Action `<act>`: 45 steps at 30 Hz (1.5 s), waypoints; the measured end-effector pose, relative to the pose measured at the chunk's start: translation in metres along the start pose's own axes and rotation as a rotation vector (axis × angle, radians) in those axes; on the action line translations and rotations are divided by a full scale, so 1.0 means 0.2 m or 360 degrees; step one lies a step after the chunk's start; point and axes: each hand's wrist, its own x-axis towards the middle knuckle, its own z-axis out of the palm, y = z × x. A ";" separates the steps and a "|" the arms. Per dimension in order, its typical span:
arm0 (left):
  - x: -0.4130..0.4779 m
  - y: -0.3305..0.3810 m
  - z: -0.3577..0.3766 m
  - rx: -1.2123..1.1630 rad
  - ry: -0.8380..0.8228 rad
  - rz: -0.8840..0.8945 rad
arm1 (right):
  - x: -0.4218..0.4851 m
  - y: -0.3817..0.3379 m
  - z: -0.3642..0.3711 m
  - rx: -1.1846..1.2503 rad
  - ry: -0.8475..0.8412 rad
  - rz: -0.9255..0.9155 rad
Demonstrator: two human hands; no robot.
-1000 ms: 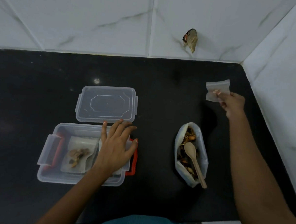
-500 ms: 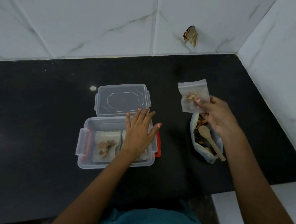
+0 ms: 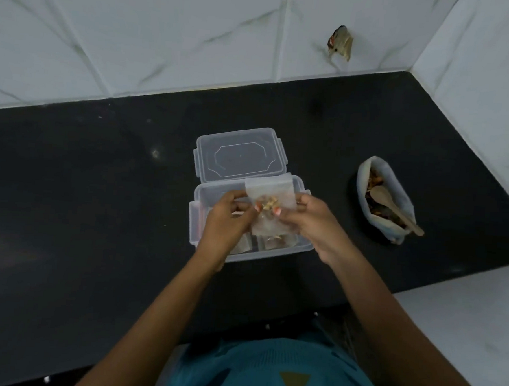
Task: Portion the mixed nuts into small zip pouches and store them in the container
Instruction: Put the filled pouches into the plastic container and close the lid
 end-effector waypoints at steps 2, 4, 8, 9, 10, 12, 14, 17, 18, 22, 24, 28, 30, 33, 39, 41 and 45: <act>0.00 -0.03 -0.04 0.0039 0.0049 -0.0069 | 0.02 0.03 0.06 -0.0199 0.0009 0.0010; 0.00 -0.06 -0.07 0.0107 0.0088 -0.0127 | 0.04 0.05 0.11 -0.0474 0.0045 0.0013; 0.04 -0.11 -0.07 0.0436 0.0128 -0.0113 | 0.11 0.10 0.15 -0.1027 0.0163 -0.0074; 0.05 -0.12 -0.06 0.0550 0.0103 -0.0082 | 0.13 0.11 0.16 -0.1139 0.0182 -0.0111; 0.06 -0.13 -0.05 0.0655 0.0070 -0.0055 | 0.14 0.12 0.16 -0.1258 0.0194 -0.0139; 0.09 -0.14 -0.05 0.0824 0.0022 -0.0042 | 0.16 0.15 0.17 -0.1478 0.0179 -0.0167; 0.10 -0.15 -0.05 0.0952 -0.0001 -0.0054 | 0.18 0.17 0.16 -0.1586 0.0150 -0.0143; 0.10 -0.16 -0.03 0.1248 -0.0029 -0.0025 | 0.19 0.16 0.17 -0.1729 0.0129 -0.0101; 0.09 -0.16 -0.02 0.1369 -0.0038 -0.0013 | 0.19 0.15 0.18 -0.1795 0.0127 -0.0091; 0.09 -0.17 -0.01 0.1608 -0.0035 -0.0001 | 0.18 0.16 0.19 -0.1950 0.0156 -0.0148; 0.09 -0.16 -0.02 0.1569 -0.0063 -0.0031 | 0.17 0.16 0.18 -0.1946 0.0139 -0.0140; 0.08 -0.12 -0.05 0.1337 -0.0032 0.0035 | 0.18 0.12 0.15 -0.1719 0.0111 -0.0118; 0.08 -0.09 -0.07 0.1194 0.0023 0.0110 | 0.18 0.08 0.12 -0.1595 0.0106 -0.0119; 0.10 -0.03 -0.12 0.1012 0.0160 0.0253 | 0.19 -0.02 0.08 -0.1482 0.0150 -0.0196; 0.25 0.05 -0.22 0.0863 0.0432 0.0377 | 0.33 -0.18 0.03 -0.1246 0.0204 -0.0379; 0.34 0.04 -0.25 0.0851 0.0522 0.0317 | 0.42 -0.21 0.02 -0.1204 0.0218 -0.0388; 0.55 -0.02 -0.32 0.0915 0.0502 0.0074 | 0.63 -0.24 -0.01 -0.1149 0.0264 -0.0339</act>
